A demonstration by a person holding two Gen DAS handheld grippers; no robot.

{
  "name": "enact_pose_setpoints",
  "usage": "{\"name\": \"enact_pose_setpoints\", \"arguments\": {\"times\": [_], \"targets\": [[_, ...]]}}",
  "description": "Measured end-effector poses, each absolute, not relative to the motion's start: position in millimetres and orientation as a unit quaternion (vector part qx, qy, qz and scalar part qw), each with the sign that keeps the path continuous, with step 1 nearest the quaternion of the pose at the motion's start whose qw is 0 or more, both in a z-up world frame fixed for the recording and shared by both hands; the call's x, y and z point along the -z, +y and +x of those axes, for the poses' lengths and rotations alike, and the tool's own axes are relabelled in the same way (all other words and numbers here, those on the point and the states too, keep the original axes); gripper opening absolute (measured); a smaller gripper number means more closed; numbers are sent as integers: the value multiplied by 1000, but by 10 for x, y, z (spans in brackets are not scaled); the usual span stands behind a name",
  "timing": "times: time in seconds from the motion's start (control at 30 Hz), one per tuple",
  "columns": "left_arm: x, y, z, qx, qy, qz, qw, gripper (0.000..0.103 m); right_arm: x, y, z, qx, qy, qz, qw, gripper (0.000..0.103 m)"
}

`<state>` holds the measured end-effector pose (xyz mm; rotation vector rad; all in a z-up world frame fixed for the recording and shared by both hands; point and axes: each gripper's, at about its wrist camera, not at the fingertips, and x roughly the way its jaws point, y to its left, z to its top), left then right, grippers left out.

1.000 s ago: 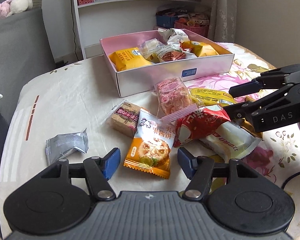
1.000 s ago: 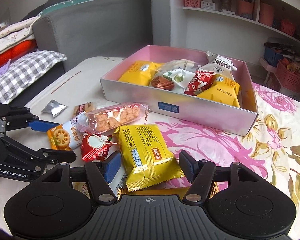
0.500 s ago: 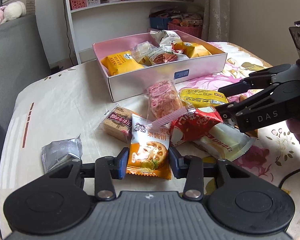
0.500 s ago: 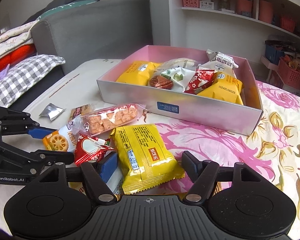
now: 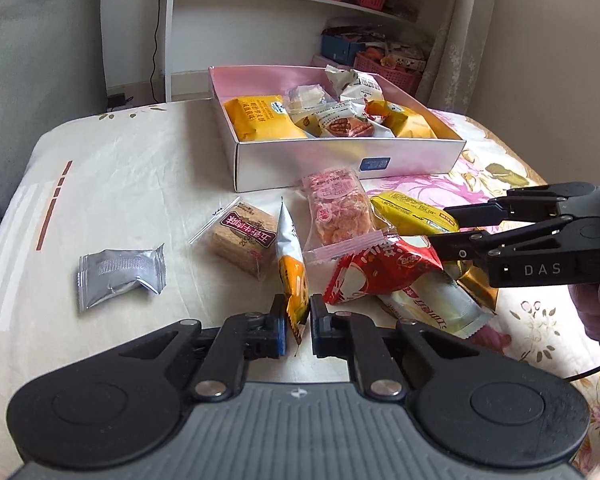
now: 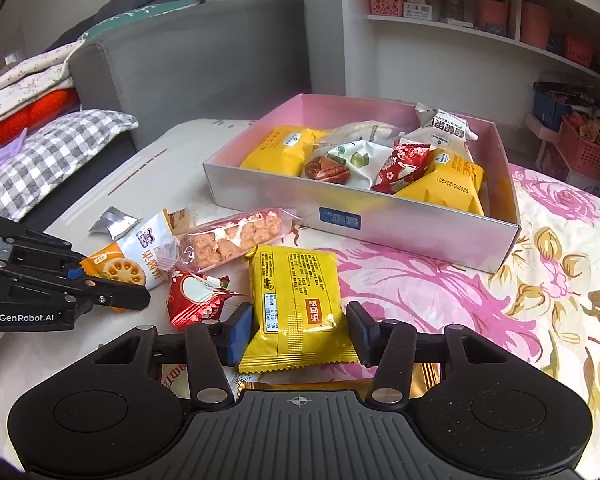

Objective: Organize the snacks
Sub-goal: 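Grasp an orange cracker packet with the left tool while the right tool grasps a yellow cookie packet, then carry the cracker packet and yellow packet into the box and open both tools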

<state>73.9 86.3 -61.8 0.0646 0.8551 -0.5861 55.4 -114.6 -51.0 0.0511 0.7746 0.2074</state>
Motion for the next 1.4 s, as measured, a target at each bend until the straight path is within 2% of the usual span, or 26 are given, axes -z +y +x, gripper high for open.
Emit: {"name": "enact_pose_setpoints", "arguments": {"times": [0.33,0.9,1.4], "targets": [[495,923,735,283,409,-14,868,8,368,-1256,500,-78,391,61,915,49],[107,917,728,269,374,-61,885,8,-35,-1701,560,-42,383,201,900,49],[-27,419,1534,232,365,-50,900,8,-141,-1906,1266,-34,348,218,911,49]]}}
